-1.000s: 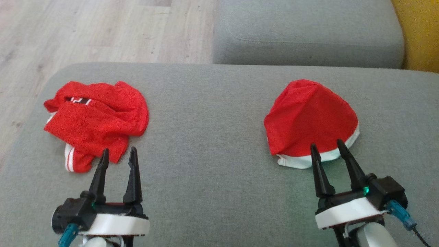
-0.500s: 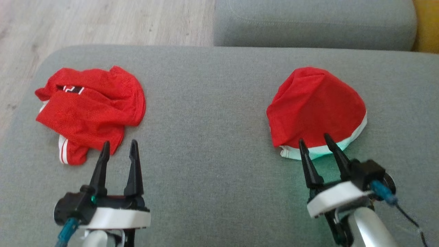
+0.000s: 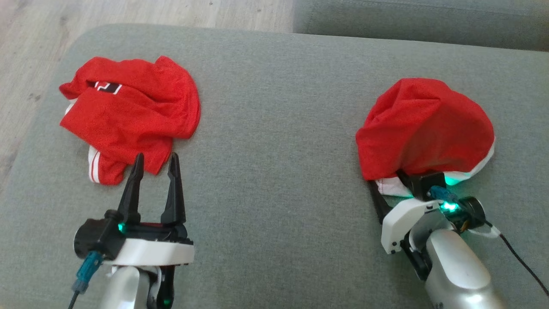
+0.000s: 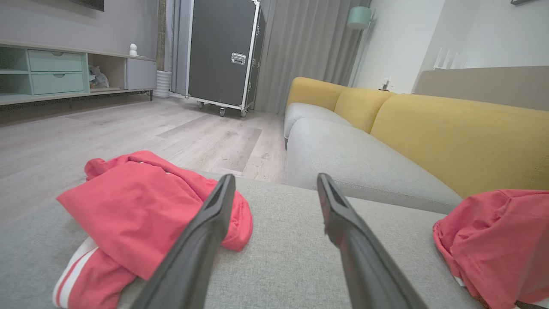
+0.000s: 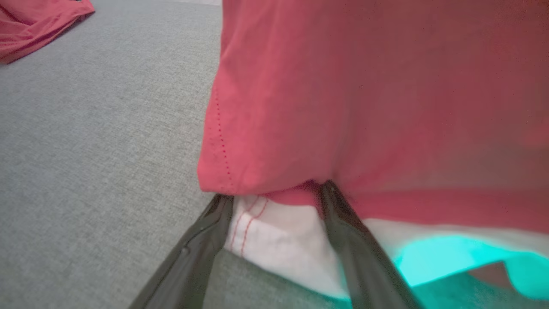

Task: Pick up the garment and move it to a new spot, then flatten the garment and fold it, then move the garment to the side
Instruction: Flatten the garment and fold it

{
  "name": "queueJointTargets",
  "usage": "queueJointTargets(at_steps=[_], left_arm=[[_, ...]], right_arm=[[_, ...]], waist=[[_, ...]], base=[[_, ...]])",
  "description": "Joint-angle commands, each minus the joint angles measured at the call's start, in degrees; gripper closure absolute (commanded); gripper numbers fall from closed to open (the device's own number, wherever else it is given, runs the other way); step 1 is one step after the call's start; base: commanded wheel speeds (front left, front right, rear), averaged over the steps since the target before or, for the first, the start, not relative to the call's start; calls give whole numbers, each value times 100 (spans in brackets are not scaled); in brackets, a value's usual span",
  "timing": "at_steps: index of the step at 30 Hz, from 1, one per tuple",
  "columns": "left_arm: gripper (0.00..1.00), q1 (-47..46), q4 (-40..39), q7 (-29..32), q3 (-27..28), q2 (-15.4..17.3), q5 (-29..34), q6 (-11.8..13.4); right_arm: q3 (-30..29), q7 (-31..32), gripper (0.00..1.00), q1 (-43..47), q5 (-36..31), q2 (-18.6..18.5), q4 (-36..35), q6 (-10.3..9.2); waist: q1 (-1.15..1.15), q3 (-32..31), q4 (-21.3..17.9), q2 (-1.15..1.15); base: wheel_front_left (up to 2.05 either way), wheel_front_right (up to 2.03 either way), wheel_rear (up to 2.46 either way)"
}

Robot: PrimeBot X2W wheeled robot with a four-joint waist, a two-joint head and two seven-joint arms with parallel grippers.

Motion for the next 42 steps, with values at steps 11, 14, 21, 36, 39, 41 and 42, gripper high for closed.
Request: queueJointTargets(at_steps=[11,14,21,36,39,41,42], left_arm=[[0,-297,-122,-53,-15,4,-95,-30],[0,-252,-91,-53,-29,4,-100,-31],[0,-53,-84,-53,104,3,-153,-17],[0,268,-116,-53,381,3,-90,-20],[0,304,-171,-53,468,3,-85,-13],[0,294,-240,-53,530,3,-106,1],[0,288,-258,-53,538,3,-115,2]], right_arm=[[208,-374,100,-414,178,-8,623,43],[321,-626,100,-476,304,-8,608,43],[990,-1005,100,-794,967,-8,207,43],[1172,-1251,100,-2953,3762,-8,-750,43],[691,-1254,100,-3029,3787,-8,-692,43],[154,-1255,100,-3006,3665,-8,-551,43],[-144,-1255,100,-2936,3526,-8,-406,43]], waist=[[-1,-167,179,0],[-1,-286,180,0],[-1,-592,180,0],[-1,-1094,253,0],[-1,-1054,175,0],[-1,-966,82,0],[-1,-942,41,0]], base=[[0,0,0],[0,0,0],[0,0,0],[0,0,0],[0,0,0],[0,0,0],[0,0,0]])
